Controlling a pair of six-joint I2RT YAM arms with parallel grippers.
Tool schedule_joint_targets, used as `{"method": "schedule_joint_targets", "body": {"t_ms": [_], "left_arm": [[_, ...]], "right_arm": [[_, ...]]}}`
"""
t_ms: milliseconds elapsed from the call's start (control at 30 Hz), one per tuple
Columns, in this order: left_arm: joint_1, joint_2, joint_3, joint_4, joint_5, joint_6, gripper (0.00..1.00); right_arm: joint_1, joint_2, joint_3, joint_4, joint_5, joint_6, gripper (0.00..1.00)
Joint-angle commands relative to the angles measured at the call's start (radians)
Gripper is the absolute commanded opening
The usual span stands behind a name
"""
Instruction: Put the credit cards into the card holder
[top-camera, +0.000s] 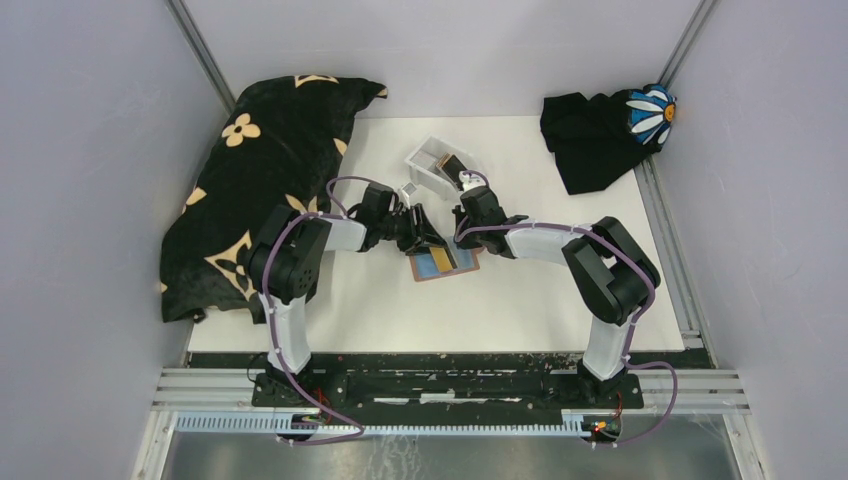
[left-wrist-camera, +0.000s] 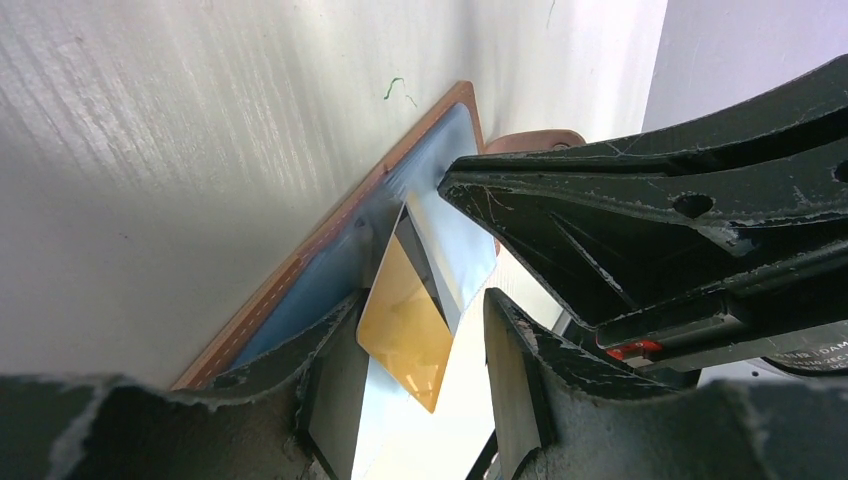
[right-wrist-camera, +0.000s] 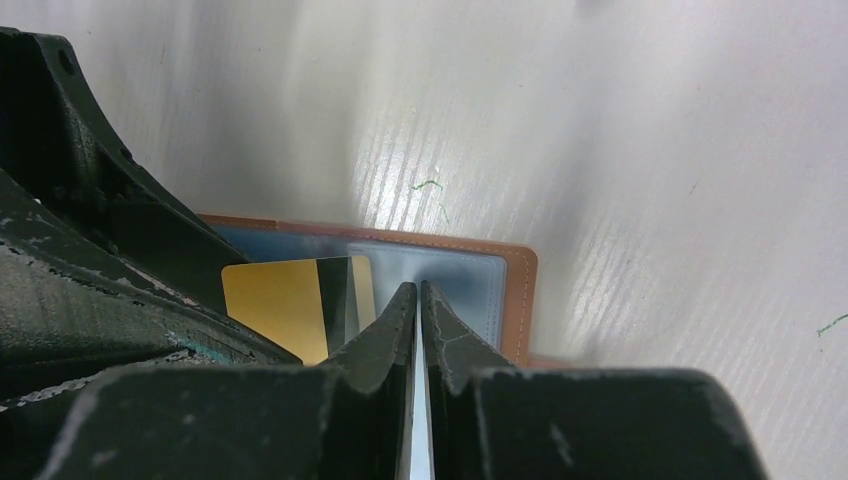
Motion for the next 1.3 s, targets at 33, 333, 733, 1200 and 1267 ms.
{"method": "schedule_joint_targets", "body": {"t_ms": [33, 333, 733, 1200, 1267], "left_arm": [[-0.013, 0.043, 0.006, -0.047, -0.068, 0.060, 0.54], [-0.021, 0.074, 0.017, -0.007, -0.058, 0.032, 0.54], [-0.024, 0.086, 0.010, 0.013, -0.047, 0.022, 0.54], [-0.025, 0.095, 0.012, 0.023, -0.036, 0.011, 0.53], [-0.026, 0.097, 0.015, 0.023, -0.034, 0.010, 0.53]], "right_arm": [[-0.004, -0.069, -0.025, 0.020, 0.058, -0.020, 0.15], [0.053, -0.212, -0.054, -0.015, 0.152, -0.053, 0.35], [0.244, -0.216, 0.000, -0.087, 0.191, -0.062, 0.01], [0.314, -0.082, 0.076, -0.091, 0.208, -0.078, 0.01], [0.316, -0.067, 0.078, -0.077, 0.216, -0.087, 0.01]]}}
